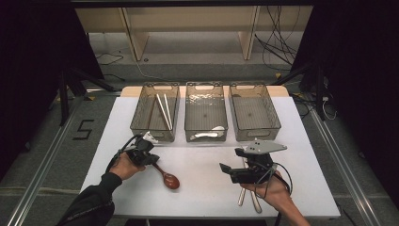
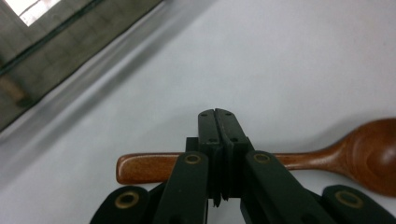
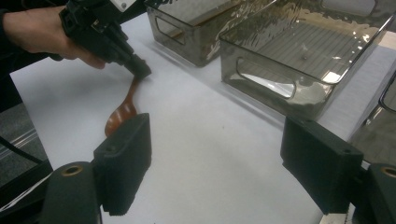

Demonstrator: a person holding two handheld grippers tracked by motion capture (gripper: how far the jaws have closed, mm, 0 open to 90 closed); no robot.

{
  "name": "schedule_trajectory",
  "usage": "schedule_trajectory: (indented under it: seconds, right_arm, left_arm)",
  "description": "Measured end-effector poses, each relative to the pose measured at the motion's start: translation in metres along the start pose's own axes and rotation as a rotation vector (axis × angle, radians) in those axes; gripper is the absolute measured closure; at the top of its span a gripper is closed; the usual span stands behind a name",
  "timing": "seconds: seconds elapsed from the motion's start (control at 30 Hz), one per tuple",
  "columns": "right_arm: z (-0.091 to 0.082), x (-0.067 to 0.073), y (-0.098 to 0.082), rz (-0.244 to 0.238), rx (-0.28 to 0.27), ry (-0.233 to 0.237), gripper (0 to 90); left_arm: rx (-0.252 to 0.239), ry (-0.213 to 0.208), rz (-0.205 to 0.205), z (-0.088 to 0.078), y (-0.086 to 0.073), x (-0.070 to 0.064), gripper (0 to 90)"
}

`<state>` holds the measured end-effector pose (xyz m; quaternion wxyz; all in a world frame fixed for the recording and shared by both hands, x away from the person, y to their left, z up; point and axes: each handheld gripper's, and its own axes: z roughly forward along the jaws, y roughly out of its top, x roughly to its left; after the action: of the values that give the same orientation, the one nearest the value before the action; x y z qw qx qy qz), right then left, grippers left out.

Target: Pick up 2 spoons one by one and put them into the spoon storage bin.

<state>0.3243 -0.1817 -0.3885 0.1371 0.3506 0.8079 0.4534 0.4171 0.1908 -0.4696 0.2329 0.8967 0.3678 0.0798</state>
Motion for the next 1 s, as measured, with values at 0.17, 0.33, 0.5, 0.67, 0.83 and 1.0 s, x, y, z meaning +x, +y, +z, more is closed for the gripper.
schedule_trajectory:
  seconds: [0.17, 0.33, 0.5, 0.67, 0.83, 1.0]
  right_arm:
    - [0.000, -0.001, 0.000, 0.000, -0.002, -0.002, 25.7]
    - [-0.001, -0.001, 0.000, -0.002, -0.004, -0.005, 25.7]
    - [-0.001, -0.001, 0.000, -0.002, -0.005, -0.003, 25.7]
    - [-0.001, -0.001, 0.001, -0.002, -0.005, -0.003, 25.7]
    - [0.000, -0.001, 0.001, -0.003, -0.004, -0.003, 25.7]
    - [0.000, -0.001, 0.000, -0.001, -0.004, -0.003, 25.7]
  left_arm:
    - [0.060, 0.008, 0.015, -0.006, -0.011, 0.003, 88.7]
    - [0.106, -0.011, 0.023, -0.015, -0.020, -0.001, 88.7]
    - [0.137, -0.037, 0.028, -0.022, -0.028, -0.011, 88.7]
    - [0.155, -0.061, 0.035, -0.027, -0.034, -0.021, 88.7]
    - [0.166, -0.093, 0.042, -0.032, -0.038, -0.029, 88.5]
    - [0.168, -0.100, 0.049, -0.035, -0.040, -0.034, 87.7]
